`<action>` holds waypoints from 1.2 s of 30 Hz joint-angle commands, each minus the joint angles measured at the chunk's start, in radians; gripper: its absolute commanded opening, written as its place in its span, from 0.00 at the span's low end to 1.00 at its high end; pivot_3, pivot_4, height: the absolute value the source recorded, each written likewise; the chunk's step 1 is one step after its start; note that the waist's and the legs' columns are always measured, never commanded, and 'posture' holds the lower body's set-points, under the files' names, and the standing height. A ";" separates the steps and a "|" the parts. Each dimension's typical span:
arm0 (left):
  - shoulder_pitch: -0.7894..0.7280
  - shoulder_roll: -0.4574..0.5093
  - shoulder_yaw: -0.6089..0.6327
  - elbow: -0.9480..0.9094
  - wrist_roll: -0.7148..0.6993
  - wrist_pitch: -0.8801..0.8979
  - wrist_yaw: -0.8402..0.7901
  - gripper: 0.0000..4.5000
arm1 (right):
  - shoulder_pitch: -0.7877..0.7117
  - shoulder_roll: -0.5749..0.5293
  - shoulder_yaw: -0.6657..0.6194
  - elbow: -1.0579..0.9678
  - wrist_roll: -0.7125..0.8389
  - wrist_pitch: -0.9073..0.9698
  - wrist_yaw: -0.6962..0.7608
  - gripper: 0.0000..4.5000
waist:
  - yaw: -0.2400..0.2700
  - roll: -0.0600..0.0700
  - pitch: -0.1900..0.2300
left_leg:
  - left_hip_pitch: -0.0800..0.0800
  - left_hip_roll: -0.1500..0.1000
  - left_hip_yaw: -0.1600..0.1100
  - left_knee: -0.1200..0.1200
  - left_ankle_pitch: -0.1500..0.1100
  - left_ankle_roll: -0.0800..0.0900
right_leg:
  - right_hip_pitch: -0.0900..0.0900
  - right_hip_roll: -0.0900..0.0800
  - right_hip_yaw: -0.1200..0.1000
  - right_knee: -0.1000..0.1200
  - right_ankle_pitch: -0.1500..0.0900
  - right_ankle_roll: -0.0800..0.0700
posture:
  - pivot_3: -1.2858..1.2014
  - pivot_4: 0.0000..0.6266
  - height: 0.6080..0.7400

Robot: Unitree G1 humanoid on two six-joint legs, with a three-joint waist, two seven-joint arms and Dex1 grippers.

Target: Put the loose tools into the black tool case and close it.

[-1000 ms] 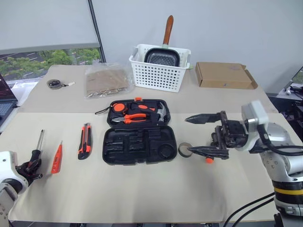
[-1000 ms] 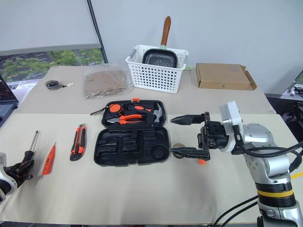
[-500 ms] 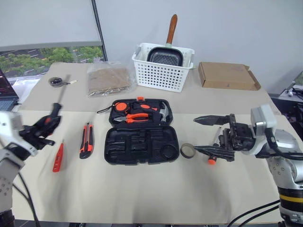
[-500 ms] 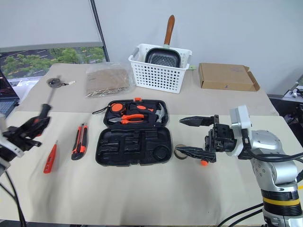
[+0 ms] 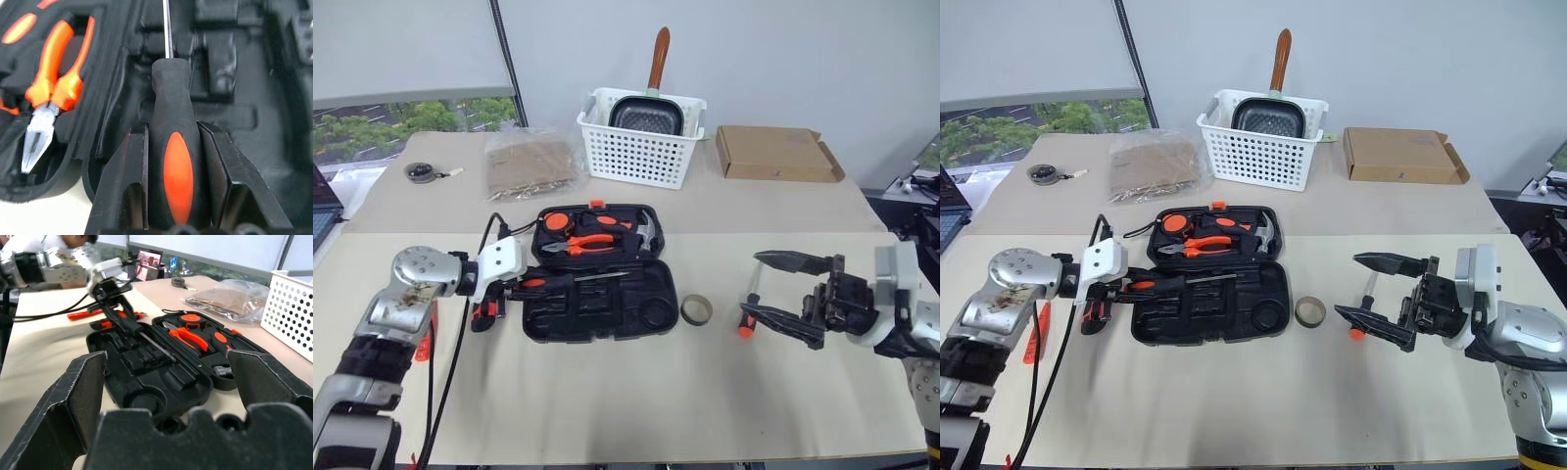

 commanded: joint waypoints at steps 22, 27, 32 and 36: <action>-0.150 -0.105 -0.023 0.169 0.106 -0.121 0.009 0.44 | 0.072 0.020 -0.031 -0.020 -0.008 -0.114 0.000 1.00 | 0.001 0.000 0.000 | 0.001 -0.001 0.000 0.003 -0.001 0.003 | 0.003 -0.001 0.000 0.000 0.001 0.001 | 0.52 0.24 0.70; -0.164 -0.128 0.007 0.177 0.107 -0.159 0.067 0.82 | 0.076 0.020 -0.030 -0.021 -0.007 -0.115 -0.001 1.00 | 0.003 0.000 0.000 | 0.001 -0.001 -0.001 0.003 -0.001 0.003 | 0.003 -0.001 0.000 0.001 0.001 0.001 | 0.52 0.24 0.70; -0.147 -0.143 0.100 0.091 0.012 -0.125 0.116 0.98 | 0.079 0.022 -0.026 -0.026 -0.007 -0.113 -0.007 1.00 | 0.001 0.000 0.000 | 0.001 -0.001 -0.001 0.004 -0.001 0.003 | 0.003 -0.001 0.000 0.001 0.001 0.001 | 0.52 0.24 0.70; -0.100 -0.164 0.186 -0.051 -0.078 0.003 0.201 0.98 | 0.080 0.025 -0.021 -0.027 -0.007 -0.113 -0.012 1.00 | 0.001 0.000 0.000 | 0.001 -0.001 -0.001 0.004 -0.001 0.003 | 0.003 -0.002 0.001 0.001 0.001 0.001 | 0.52 0.24 0.70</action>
